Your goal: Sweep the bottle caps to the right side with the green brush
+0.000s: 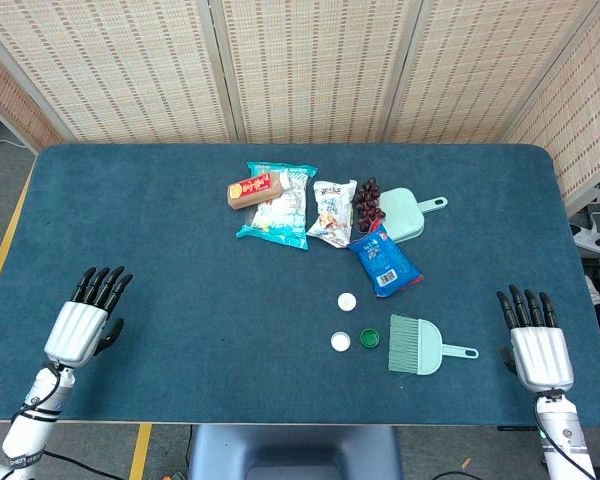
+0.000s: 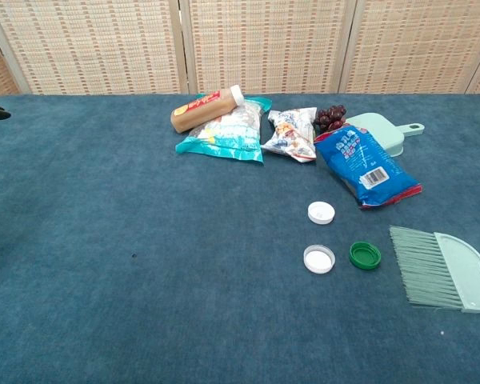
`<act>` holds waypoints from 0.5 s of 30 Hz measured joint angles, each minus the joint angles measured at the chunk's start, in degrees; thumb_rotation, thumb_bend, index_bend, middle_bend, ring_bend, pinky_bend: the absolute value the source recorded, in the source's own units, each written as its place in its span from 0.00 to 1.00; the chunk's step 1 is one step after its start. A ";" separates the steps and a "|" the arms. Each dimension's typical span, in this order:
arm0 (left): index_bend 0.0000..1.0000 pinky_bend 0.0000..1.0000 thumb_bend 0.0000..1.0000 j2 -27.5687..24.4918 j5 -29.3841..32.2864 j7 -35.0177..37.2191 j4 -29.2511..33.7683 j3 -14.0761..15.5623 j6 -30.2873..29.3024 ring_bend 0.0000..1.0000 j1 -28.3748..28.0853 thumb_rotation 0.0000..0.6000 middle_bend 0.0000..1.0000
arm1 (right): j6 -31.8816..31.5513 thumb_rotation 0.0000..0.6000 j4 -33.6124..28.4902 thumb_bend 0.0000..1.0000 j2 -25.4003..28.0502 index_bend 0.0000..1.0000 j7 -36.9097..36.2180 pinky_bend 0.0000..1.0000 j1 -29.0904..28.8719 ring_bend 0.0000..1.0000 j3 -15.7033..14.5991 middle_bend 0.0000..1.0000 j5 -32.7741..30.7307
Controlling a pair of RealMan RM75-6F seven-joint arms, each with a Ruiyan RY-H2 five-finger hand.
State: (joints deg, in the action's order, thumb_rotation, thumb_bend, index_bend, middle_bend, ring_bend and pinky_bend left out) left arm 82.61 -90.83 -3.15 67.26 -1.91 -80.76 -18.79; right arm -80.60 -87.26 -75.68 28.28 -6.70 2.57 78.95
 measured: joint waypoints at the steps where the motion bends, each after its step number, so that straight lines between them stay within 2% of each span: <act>1: 0.00 0.01 0.45 0.04 0.22 0.02 -0.23 -0.05 0.19 0.00 -0.01 1.00 0.00 | 0.43 1.00 0.05 0.21 -0.03 0.00 0.03 0.00 -0.14 0.00 -0.09 0.00 0.00; 9: 0.00 0.01 0.45 0.21 0.24 0.64 -0.57 0.02 0.64 0.00 -0.26 1.00 0.00 | 4.84 1.00 1.35 0.21 -1.54 0.00 1.11 0.00 -1.41 0.00 -2.02 0.03 0.54; 15: 0.00 0.01 0.45 -0.72 -0.13 1.75 -0.06 0.26 -0.63 0.00 0.34 1.00 0.00 | 9.33 1.00 3.61 0.21 -4.48 0.09 3.19 0.00 -2.70 0.00 -3.16 0.13 -0.73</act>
State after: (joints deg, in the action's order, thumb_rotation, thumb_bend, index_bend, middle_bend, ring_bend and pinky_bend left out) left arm 81.88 -90.96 -1.40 67.20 -1.65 -81.39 -18.45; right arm -71.27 -83.64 -80.15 31.46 -9.40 -0.58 78.22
